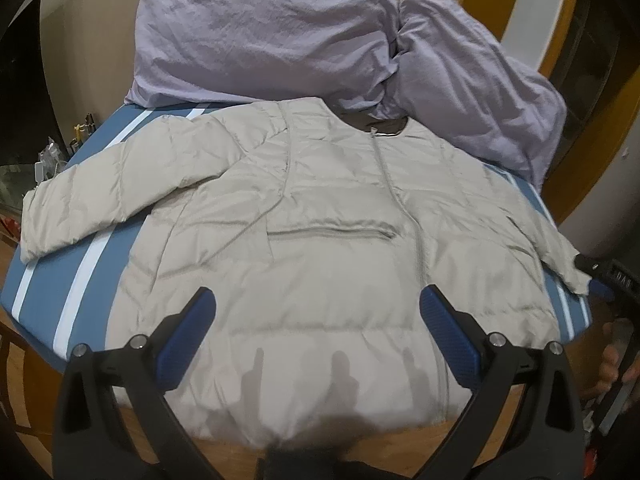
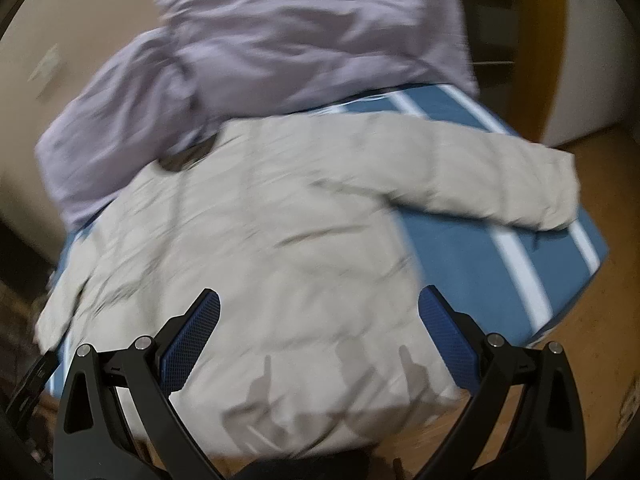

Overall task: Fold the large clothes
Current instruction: 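Grasp the jacket sleeve cuff with the right gripper and lift it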

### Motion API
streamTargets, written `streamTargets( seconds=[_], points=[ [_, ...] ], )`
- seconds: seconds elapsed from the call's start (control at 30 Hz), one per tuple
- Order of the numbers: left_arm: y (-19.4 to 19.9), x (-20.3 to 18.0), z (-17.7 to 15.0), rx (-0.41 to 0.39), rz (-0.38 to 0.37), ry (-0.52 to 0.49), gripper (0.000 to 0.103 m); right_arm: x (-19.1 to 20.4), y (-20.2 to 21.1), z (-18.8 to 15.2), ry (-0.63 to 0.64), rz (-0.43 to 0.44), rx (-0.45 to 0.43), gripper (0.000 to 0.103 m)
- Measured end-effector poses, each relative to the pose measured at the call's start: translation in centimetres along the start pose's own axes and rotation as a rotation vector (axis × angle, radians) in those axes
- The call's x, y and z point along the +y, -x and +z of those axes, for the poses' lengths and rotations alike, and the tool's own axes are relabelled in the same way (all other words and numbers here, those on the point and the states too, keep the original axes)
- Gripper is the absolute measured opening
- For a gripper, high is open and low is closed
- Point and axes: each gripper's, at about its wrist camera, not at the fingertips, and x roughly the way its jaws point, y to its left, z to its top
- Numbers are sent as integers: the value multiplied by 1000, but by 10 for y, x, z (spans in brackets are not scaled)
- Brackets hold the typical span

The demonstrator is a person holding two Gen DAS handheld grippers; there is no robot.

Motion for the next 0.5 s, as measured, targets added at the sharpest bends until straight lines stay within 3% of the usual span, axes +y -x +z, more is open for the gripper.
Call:
streamTargets(
  seconds=[0.17, 0.27, 0.33, 0.5],
  points=[
    [-24, 1, 18, 26, 28, 3, 101, -64, -27, 35, -120, -129, -27, 100],
    [-37, 0, 27, 40, 33, 9, 101, -105, -44, 49, -184, -215, -35, 94],
    [-42, 0, 31, 49, 37, 10, 101, -134, -57, 56, -238, -266, -19, 88],
    [-54, 1, 40, 68, 45, 8, 101, -197, -71, 66, -373, -412, -23, 87]
  ],
)
